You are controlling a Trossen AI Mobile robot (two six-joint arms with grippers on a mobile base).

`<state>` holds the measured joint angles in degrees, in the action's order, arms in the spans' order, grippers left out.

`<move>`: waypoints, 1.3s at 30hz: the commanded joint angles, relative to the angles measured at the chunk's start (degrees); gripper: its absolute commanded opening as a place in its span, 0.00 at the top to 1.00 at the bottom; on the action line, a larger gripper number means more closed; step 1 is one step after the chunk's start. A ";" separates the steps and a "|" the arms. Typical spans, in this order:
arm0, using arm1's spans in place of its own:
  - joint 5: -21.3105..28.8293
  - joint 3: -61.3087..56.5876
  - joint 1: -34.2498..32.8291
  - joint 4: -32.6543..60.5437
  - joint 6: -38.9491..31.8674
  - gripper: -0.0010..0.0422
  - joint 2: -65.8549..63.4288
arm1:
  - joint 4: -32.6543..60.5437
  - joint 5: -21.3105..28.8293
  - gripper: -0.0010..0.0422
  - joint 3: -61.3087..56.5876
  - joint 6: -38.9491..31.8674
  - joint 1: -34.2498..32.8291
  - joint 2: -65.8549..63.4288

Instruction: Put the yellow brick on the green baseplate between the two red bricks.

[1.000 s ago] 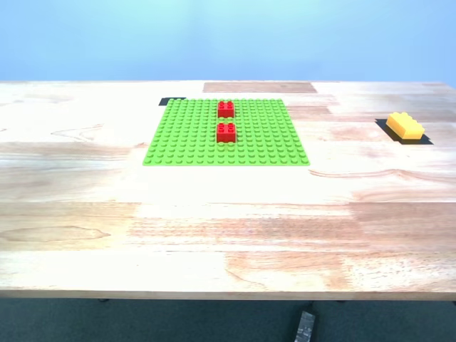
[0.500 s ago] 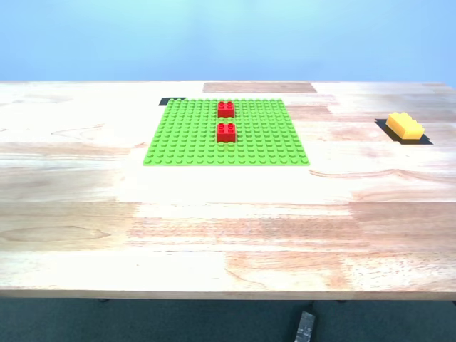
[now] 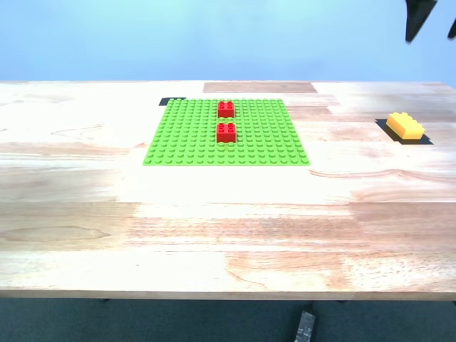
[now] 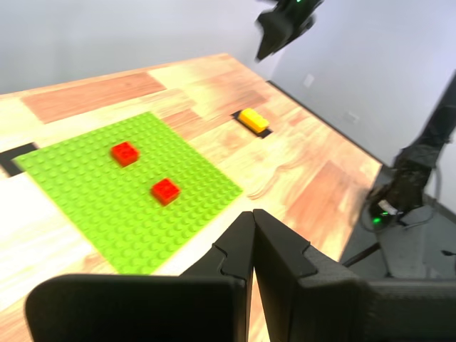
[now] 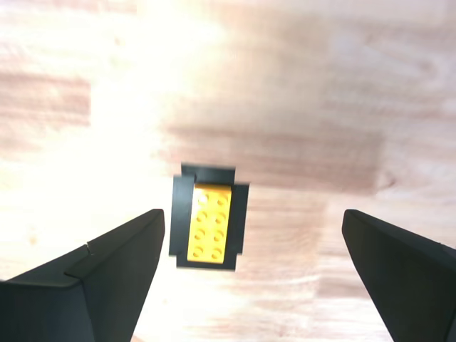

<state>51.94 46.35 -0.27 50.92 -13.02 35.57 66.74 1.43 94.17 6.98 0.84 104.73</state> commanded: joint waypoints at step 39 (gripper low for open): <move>-0.48 1.68 -0.37 5.35 -3.45 0.98 -0.15 | -22.60 -4.07 0.37 -27.39 -0.79 1.33 1.36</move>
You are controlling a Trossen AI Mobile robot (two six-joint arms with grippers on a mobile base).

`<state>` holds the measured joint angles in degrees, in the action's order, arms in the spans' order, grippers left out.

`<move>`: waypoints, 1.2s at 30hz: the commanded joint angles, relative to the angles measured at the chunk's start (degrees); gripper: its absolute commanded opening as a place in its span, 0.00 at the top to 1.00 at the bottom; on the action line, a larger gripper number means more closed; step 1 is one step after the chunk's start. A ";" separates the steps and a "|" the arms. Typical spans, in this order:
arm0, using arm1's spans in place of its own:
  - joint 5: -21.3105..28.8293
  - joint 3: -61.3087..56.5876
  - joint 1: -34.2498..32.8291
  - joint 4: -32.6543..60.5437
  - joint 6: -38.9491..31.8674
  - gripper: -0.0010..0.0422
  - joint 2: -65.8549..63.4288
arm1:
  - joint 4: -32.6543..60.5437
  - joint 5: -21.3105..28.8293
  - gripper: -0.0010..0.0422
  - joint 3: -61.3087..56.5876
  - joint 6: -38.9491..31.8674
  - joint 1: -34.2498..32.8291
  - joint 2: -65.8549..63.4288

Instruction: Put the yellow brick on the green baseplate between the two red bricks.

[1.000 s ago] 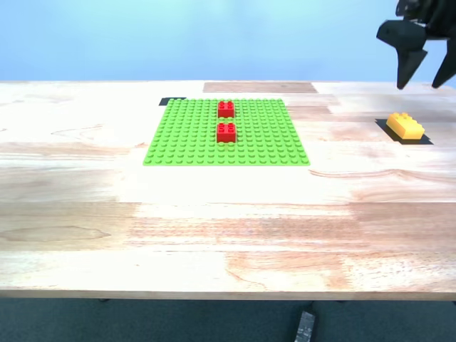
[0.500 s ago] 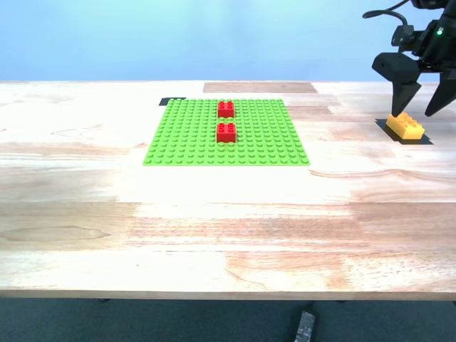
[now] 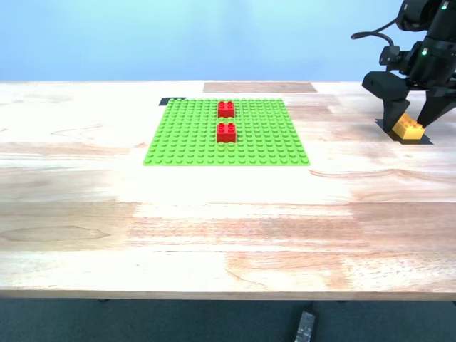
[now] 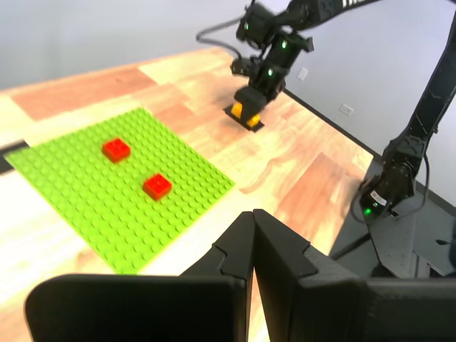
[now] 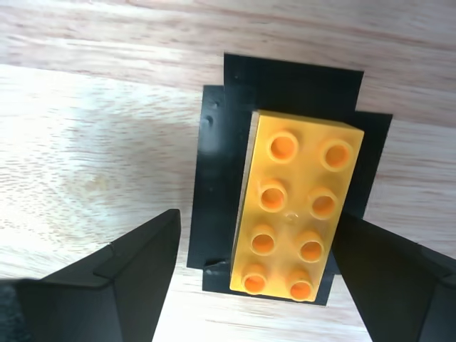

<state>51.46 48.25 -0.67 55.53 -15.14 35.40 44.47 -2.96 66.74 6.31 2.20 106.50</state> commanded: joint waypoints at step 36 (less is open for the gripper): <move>-0.02 -1.07 -0.11 0.68 -1.33 0.98 -0.04 | 3.19 -0.20 0.88 5.20 15.10 2.29 -10.03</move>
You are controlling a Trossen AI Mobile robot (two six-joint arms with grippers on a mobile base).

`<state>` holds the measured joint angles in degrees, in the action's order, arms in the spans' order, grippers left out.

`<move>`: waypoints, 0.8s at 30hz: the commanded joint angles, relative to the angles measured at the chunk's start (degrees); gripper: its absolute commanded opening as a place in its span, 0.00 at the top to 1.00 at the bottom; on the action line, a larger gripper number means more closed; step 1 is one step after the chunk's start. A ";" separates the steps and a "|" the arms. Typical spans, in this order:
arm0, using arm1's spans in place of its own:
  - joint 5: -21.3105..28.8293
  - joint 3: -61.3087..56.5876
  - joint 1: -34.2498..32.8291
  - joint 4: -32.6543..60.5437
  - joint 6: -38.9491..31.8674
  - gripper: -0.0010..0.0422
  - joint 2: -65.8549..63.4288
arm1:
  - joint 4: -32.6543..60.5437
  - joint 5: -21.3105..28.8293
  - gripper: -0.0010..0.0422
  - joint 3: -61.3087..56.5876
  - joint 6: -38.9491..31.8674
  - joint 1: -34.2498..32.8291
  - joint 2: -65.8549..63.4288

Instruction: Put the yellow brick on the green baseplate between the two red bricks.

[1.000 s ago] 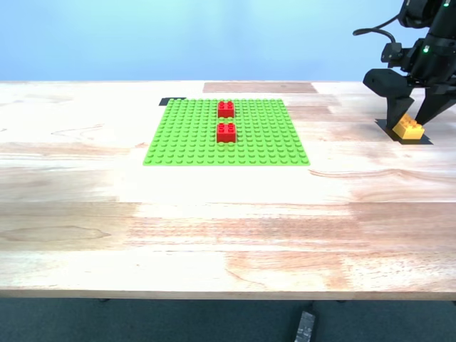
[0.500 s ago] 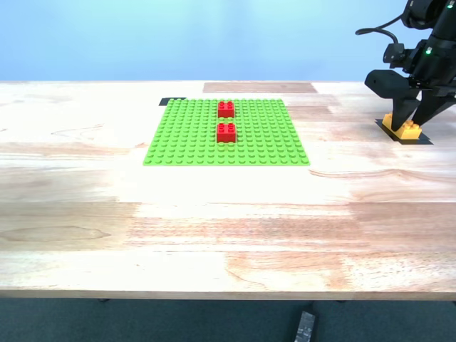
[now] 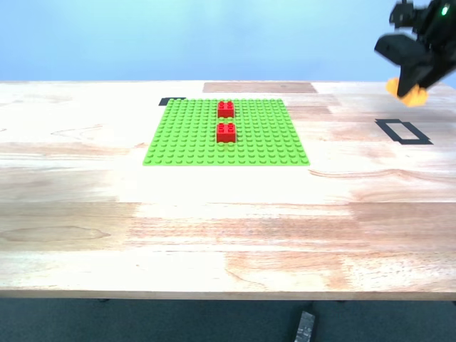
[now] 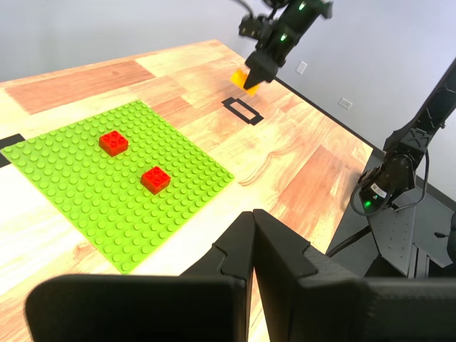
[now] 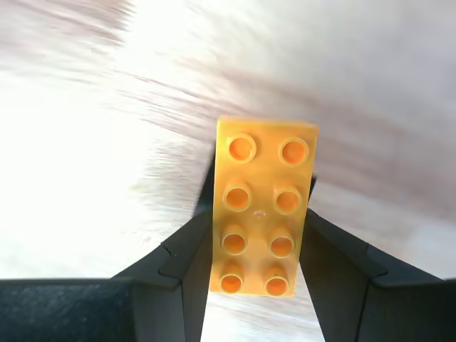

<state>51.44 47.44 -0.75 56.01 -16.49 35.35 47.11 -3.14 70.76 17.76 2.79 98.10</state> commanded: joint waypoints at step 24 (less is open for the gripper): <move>-16.02 0.52 -0.17 7.54 -3.50 0.98 0.00 | 5.20 1.97 0.88 16.06 28.55 25.75 8.07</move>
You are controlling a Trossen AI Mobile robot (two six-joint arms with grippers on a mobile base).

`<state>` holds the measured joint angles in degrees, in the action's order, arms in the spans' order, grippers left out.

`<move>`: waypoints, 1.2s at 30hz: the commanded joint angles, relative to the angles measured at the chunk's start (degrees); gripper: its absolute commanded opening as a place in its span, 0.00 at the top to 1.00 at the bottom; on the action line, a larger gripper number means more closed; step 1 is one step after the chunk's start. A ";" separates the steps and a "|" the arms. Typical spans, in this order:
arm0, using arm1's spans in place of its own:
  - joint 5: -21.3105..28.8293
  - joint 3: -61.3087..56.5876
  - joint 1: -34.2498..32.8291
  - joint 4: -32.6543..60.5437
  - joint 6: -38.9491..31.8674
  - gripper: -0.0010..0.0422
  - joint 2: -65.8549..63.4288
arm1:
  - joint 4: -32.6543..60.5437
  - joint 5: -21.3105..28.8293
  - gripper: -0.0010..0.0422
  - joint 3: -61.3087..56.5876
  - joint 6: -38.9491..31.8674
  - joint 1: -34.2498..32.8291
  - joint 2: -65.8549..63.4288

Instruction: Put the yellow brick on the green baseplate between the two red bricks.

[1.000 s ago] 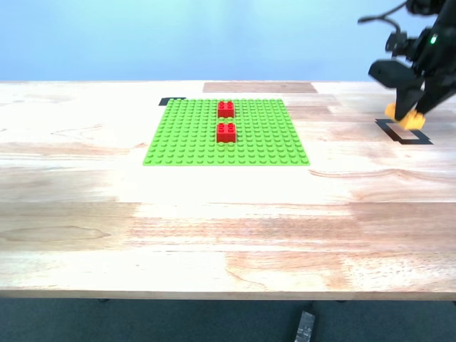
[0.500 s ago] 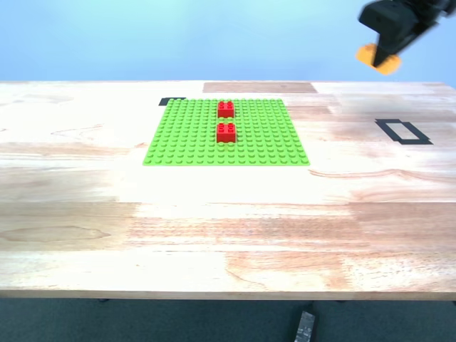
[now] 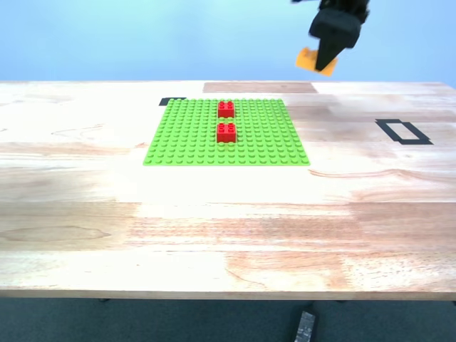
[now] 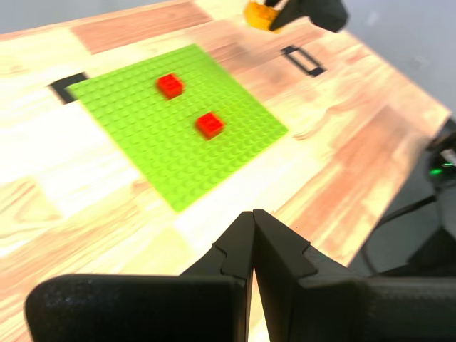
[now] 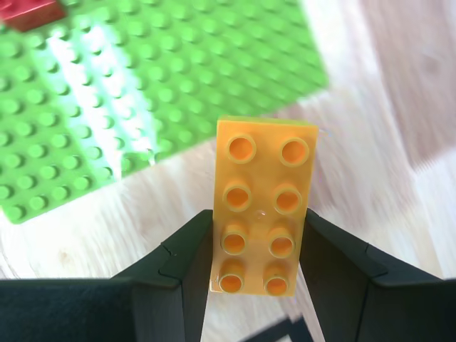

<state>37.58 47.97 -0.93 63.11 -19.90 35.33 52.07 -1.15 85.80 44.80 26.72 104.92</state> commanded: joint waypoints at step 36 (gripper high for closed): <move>-3.08 0.07 0.00 -0.24 -0.02 0.98 -0.11 | 0.28 -1.95 0.97 16.90 12.98 16.70 22.25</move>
<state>34.46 47.99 -0.93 62.78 -19.92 35.29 52.56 -3.09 102.13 58.43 43.44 126.85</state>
